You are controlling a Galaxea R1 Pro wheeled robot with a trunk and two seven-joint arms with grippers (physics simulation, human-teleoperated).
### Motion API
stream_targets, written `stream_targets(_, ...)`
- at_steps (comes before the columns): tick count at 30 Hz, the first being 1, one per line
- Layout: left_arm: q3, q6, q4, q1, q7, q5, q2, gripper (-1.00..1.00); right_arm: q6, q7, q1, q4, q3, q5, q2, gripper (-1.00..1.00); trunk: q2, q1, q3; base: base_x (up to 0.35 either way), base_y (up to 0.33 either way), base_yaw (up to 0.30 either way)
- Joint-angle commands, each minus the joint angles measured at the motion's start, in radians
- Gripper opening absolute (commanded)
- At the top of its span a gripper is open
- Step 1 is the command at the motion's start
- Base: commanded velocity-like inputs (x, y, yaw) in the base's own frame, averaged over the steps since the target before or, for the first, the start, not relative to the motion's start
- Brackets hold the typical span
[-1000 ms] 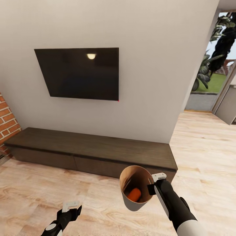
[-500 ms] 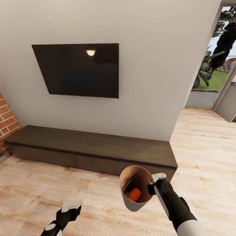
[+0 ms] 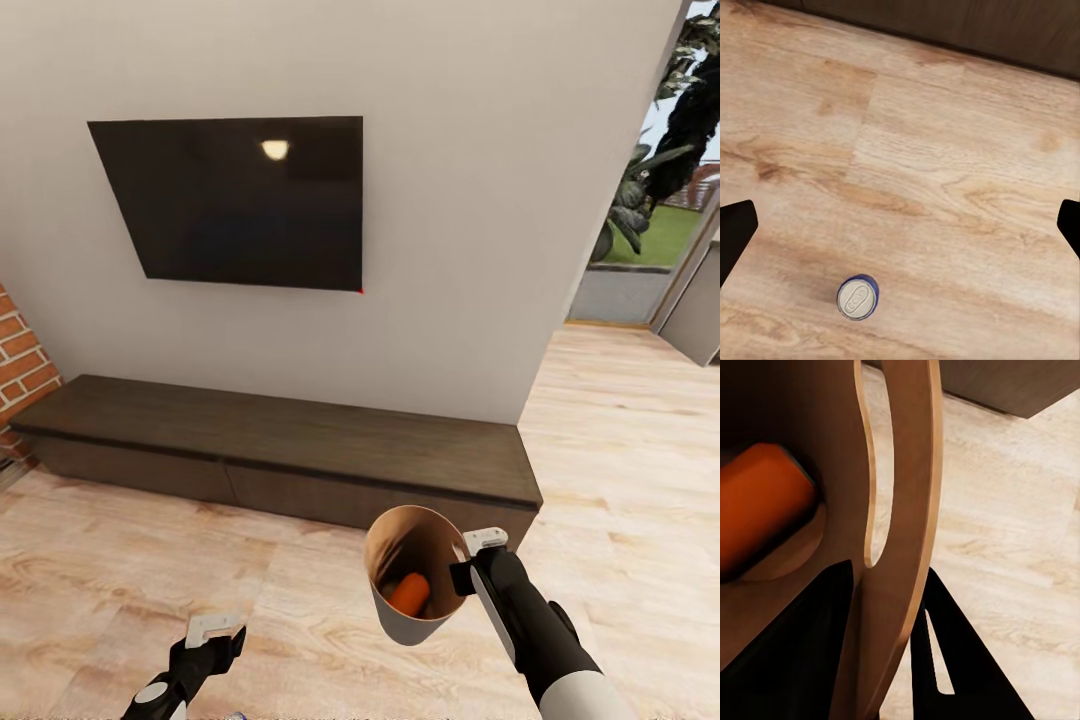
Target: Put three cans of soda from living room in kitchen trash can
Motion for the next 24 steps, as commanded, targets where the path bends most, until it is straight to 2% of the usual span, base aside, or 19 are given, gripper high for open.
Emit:
stream_targets(1, 0.0, 0.0, 0.0, 0.0, 0.0, 0.0, 0.0, 1.0, -0.001, 0.001, -0.001, -0.001, 0.0, -0.007, 0.0, -1.0, -0.007, 0.004, -0.005, 0.0, 0.0, 0.0)
stream_targets(24, 0.0, 0.0, 0.0, 0.0, -0.001, 0.001, 0.015, 1.0, -0.001, 0.001, 0.0, -0.001, 0.0, -0.007, 0.0, -1.0, -0.168, 0.092, -0.114, 0.0, 0.0, 0.0)
